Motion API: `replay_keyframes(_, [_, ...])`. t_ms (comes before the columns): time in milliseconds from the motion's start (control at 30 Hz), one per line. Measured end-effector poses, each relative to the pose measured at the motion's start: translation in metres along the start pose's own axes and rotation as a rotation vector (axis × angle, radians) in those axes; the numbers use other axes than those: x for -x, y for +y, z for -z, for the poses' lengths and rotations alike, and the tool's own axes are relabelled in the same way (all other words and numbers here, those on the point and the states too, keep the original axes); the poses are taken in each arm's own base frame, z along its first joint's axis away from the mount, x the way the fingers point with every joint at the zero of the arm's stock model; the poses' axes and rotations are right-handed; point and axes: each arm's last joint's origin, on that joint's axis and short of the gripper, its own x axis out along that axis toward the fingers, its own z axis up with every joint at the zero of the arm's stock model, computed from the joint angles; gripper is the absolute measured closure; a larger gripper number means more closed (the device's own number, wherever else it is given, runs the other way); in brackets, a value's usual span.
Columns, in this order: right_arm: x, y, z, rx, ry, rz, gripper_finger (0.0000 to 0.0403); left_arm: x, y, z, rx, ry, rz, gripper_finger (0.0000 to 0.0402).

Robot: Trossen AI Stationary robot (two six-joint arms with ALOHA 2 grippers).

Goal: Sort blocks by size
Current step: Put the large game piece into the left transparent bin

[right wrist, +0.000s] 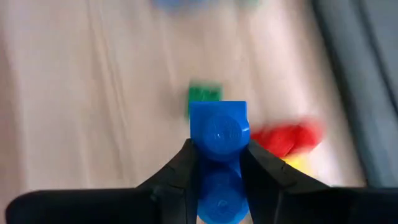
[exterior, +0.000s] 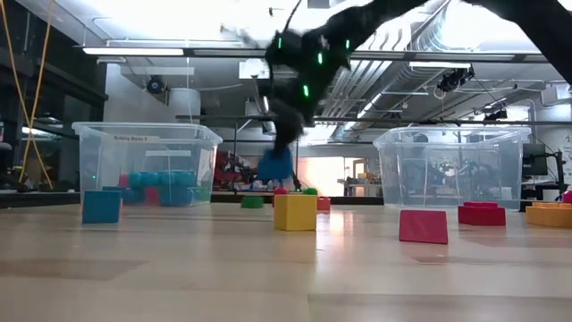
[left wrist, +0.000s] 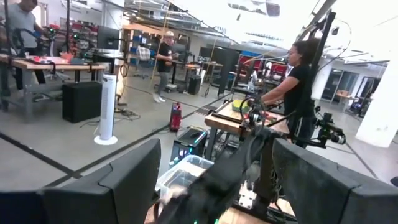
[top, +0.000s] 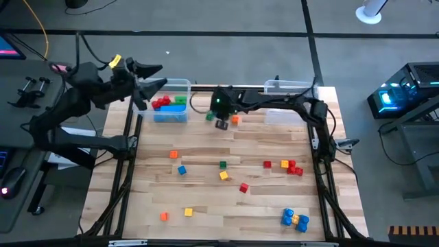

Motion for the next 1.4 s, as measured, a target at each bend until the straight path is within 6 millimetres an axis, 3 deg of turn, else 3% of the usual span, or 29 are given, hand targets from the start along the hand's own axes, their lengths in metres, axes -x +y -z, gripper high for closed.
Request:
replay_keyframes(233, [0.044, -0.014, -0.065, -0.043, -0.350, 0.057, 0.0314, 0.001, 0.001, 0.003, -0.004, 0.031, -0.028, 0.0106])
replay_keyframes(333, [0.048, -0.016, -0.085, -0.120, -0.536, 0.023, 0.0315, -0.001, 0.001, 0.004, 0.002, 0.031, -0.028, 0.0106])
replay_keyframes(467, [0.033, -0.009, -0.099, -0.219, -0.685, -0.068, 0.0315, -0.003, 0.001, 0.005, 0.011, 0.039, -0.029, 0.0106])
replay_keyframes(667, [0.014, -0.003, -0.103, -0.342, -0.750, -0.130, 0.0291, -0.005, 0.001, 0.005, 0.020, 0.041, -0.030, 0.0106])
replay_keyframes(833, [0.008, -0.003, -0.101, -0.434, -0.725, -0.164, 0.0231, -0.005, 0.001, 0.005, 0.022, 0.042, -0.030, 0.0106])
replay_keyframes(1033, [0.008, -0.005, -0.100, -0.391, -0.725, -0.143, 0.0167, -0.008, 0.001, 0.007, 0.021, 0.051, -0.032, 0.0106])
replay_keyframes(1233, [0.028, -0.026, -0.089, -0.267, -0.585, -0.070, 0.0159, -0.013, 0.002, 0.016, 0.009, 0.130, -0.046, 0.0106])
replay_keyframes(1400, [0.034, -0.061, -0.056, -0.249, -0.286, -0.022, 0.0159, -0.021, 0.003, 0.027, 0.005, 0.222, -0.071, 0.0106])
